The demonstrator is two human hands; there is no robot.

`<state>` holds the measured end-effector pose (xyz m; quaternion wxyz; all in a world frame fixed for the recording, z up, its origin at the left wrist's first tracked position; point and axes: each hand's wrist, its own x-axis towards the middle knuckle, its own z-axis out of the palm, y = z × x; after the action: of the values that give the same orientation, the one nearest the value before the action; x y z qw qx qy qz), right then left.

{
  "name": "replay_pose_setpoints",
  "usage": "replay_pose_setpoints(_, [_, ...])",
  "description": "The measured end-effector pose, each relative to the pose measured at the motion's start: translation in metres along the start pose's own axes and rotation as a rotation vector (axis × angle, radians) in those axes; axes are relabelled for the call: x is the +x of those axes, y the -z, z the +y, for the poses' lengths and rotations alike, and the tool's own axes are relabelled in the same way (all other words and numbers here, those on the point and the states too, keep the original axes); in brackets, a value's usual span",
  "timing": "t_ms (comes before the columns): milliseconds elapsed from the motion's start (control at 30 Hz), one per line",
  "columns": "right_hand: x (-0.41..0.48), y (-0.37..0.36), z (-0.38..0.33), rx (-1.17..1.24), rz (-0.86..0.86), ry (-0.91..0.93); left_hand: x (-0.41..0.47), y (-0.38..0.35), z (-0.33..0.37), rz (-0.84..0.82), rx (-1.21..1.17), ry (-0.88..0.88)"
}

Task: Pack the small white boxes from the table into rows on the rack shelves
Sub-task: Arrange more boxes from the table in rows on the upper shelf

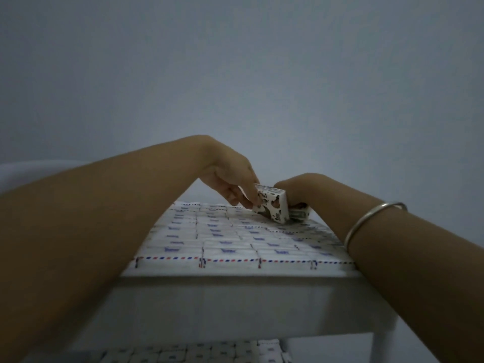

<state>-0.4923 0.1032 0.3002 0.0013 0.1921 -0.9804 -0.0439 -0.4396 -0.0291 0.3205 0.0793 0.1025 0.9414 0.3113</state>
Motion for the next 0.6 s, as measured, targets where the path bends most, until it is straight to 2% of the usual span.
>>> replay_pose_setpoints(133, [-0.005, -0.001, 0.001, -0.004, 0.031, 0.019, -0.005, 0.012, -0.005, 0.116, -0.056, -0.004])
replay_pose_setpoints(233, [-0.002, -0.001, 0.002, 0.040, 0.090, -0.045, -0.009, 0.025, -0.009, 0.236, -0.150, -0.008])
replay_pose_setpoints(300, [-0.002, -0.001, 0.001, 0.019, 0.094, -0.082, -0.002, 0.032, -0.012, 0.414, -0.136, 0.007])
replay_pose_setpoints(400, [-0.003, 0.000, 0.002, -0.027, 0.075, -0.076, 0.024, 0.035, -0.007, 0.652, 0.046, -0.020])
replay_pose_setpoints(467, [-0.004, 0.001, 0.003, -0.046, 0.063, -0.064, 0.042, 0.029, 0.002, 0.670, 0.089, -0.064])
replay_pose_setpoints(600, [-0.005, 0.002, 0.006, 0.003, 0.064, -0.058, 0.073, 0.011, 0.015, 0.579, 0.077, -0.126])
